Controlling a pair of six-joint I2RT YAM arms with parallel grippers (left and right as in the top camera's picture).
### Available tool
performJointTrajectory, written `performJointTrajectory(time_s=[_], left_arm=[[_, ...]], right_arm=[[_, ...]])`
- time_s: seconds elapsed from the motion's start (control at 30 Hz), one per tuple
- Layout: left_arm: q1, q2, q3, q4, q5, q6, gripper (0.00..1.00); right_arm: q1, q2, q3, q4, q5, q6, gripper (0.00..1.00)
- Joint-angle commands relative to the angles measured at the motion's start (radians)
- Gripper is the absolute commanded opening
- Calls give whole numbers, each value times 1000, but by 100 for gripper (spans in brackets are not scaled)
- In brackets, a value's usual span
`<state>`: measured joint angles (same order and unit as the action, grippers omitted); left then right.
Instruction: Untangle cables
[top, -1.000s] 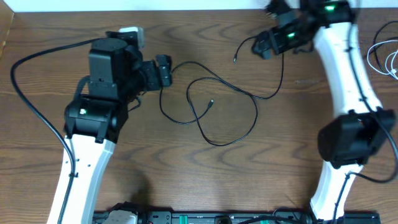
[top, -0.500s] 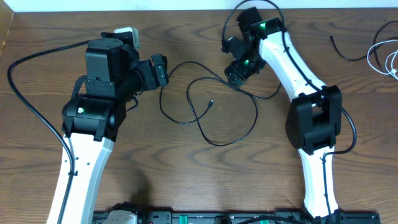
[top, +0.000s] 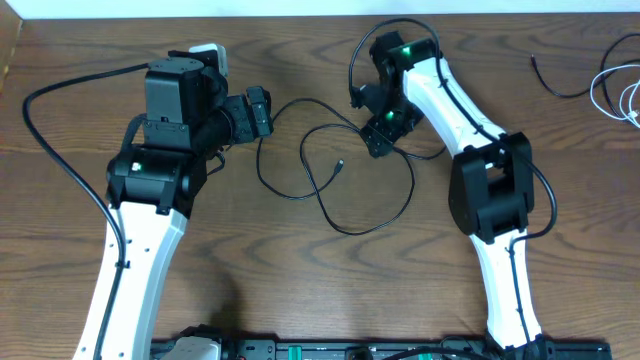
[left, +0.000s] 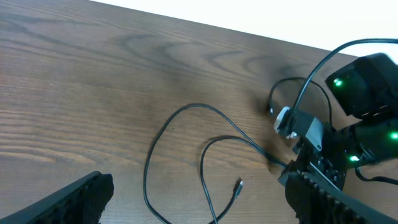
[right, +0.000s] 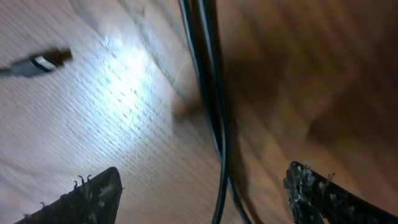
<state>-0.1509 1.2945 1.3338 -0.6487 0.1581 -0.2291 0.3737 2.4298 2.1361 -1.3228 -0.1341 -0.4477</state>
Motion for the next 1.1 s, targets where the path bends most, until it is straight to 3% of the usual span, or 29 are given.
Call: performJointTrajectory(time_s=[0.0,0.5,0.63,0.77,0.8,1.07], left_arm=[[4,6,13,-3,-2,-1,94],[4,6,13,-3,-2,-1,94],[4,6,13,-5,-2,-1,94],[4,6,13,-6,-2,-1,94],[4,6,13,-6,-2,-1,94],[4,6,13,-6,-2,-1,94]], right_arm=[[6,8,1,-21,5,-14,81],[5,8,-146,42,24,-21,76],[5,8,-201,76,28,-20,50],[5,8,-233,107,45,18,6],[5,8,-235,117,62,47,1],[-22,-3,-154,146,85,227,1]])
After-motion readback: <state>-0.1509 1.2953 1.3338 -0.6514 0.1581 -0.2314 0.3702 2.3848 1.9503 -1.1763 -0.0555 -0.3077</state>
